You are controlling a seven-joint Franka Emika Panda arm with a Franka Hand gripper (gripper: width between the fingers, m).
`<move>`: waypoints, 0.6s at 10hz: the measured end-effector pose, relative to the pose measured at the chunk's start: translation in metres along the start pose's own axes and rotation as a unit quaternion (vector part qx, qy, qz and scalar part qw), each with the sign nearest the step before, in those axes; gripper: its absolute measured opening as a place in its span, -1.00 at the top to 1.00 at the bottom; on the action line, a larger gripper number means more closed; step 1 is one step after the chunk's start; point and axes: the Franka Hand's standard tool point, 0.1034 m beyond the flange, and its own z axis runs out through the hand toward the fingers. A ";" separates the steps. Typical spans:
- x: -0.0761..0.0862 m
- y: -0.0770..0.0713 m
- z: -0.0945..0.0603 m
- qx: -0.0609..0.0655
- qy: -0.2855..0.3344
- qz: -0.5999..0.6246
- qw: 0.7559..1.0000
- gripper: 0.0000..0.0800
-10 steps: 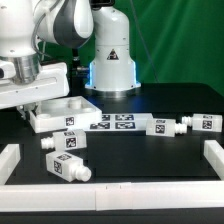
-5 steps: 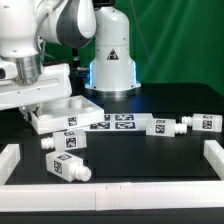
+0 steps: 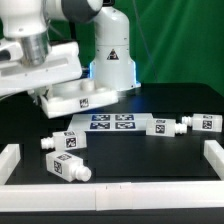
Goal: Assemble one leg
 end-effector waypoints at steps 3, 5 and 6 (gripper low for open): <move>0.006 -0.008 -0.003 -0.003 0.004 0.033 0.999 0.86; 0.006 -0.008 -0.002 -0.003 0.003 0.033 0.999 0.86; 0.007 -0.010 -0.003 -0.002 0.001 0.039 0.999 0.86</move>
Offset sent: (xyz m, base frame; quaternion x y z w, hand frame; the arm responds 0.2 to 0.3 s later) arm 0.0000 0.0000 0.0000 0.0000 0.0000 0.0000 1.0000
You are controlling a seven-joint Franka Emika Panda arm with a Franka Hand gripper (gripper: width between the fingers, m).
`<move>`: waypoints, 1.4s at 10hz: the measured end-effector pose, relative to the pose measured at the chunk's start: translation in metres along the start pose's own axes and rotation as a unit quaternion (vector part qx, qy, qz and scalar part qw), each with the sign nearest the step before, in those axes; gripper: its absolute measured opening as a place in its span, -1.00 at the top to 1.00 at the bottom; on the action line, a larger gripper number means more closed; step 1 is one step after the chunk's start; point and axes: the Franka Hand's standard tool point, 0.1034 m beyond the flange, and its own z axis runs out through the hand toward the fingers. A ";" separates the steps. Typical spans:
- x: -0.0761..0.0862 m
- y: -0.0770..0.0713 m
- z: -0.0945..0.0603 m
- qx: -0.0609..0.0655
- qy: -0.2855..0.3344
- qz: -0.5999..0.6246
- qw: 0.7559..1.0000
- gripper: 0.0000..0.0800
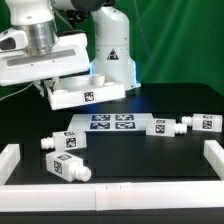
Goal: Assemble one leg
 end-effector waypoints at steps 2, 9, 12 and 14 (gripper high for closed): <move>0.043 -0.019 -0.025 -0.006 -0.005 0.050 0.999 0.86; 0.138 -0.042 -0.030 -0.015 -0.013 0.102 0.995 0.86; 0.138 -0.043 -0.029 -0.015 -0.014 0.101 0.995 0.86; 0.155 -0.050 -0.025 -0.016 -0.017 0.111 0.994 0.86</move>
Offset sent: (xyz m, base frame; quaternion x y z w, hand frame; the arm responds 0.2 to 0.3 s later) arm 0.1000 0.0404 0.0287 0.0163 -0.0342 0.1396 0.9895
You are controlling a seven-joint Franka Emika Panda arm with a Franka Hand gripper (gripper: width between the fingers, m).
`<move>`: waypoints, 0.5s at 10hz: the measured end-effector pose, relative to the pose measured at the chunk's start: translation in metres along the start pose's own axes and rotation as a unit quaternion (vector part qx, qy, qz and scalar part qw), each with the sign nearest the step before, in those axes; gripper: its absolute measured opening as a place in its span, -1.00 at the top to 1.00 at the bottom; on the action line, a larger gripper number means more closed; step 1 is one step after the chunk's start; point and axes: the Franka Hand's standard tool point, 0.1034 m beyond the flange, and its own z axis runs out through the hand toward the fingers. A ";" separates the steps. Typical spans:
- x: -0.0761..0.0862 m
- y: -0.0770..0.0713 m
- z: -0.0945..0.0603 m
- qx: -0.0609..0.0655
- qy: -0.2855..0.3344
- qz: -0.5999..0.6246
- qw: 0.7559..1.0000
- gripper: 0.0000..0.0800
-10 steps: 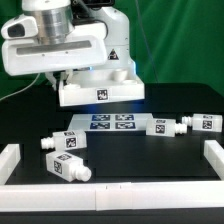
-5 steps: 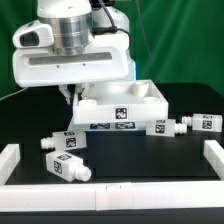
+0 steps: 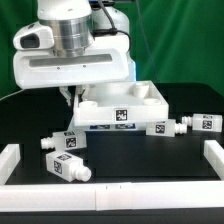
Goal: Assemble one leg
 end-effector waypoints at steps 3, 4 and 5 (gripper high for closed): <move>0.060 -0.040 0.003 -0.010 0.020 0.016 1.000 0.86; 0.067 -0.047 -0.001 -0.012 0.025 0.008 1.000 0.86; 0.066 -0.045 0.001 -0.012 0.024 0.008 1.000 0.86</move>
Offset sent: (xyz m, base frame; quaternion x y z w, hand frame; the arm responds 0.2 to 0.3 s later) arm 0.0415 0.0292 0.0160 -0.0070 0.0402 0.0176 0.9990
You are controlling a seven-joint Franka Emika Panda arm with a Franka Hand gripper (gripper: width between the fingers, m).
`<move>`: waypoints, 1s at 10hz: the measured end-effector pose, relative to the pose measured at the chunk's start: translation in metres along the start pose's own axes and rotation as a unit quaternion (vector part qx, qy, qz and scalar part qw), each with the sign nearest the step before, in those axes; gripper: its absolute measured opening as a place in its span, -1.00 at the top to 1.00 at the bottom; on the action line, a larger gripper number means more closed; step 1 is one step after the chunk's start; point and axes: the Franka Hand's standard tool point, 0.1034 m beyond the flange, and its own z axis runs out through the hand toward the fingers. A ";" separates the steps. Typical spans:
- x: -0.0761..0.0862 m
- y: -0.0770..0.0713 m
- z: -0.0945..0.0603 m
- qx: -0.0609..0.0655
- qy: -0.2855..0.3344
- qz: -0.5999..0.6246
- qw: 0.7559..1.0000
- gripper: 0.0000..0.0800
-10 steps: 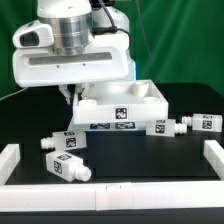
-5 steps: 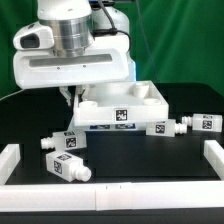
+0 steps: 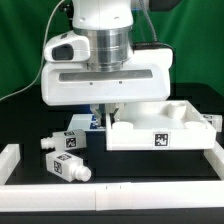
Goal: Assemble one leg
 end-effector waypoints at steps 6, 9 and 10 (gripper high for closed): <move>0.015 0.000 0.024 -0.003 -0.012 0.009 1.000 0.86; 0.026 -0.010 0.048 -0.007 -0.004 0.009 1.000 0.86; 0.028 -0.013 0.055 -0.009 0.000 0.017 1.000 0.86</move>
Offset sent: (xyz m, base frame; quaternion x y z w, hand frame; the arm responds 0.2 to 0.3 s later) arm 0.0000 0.0000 0.0000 0.0000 0.0000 0.0000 1.0000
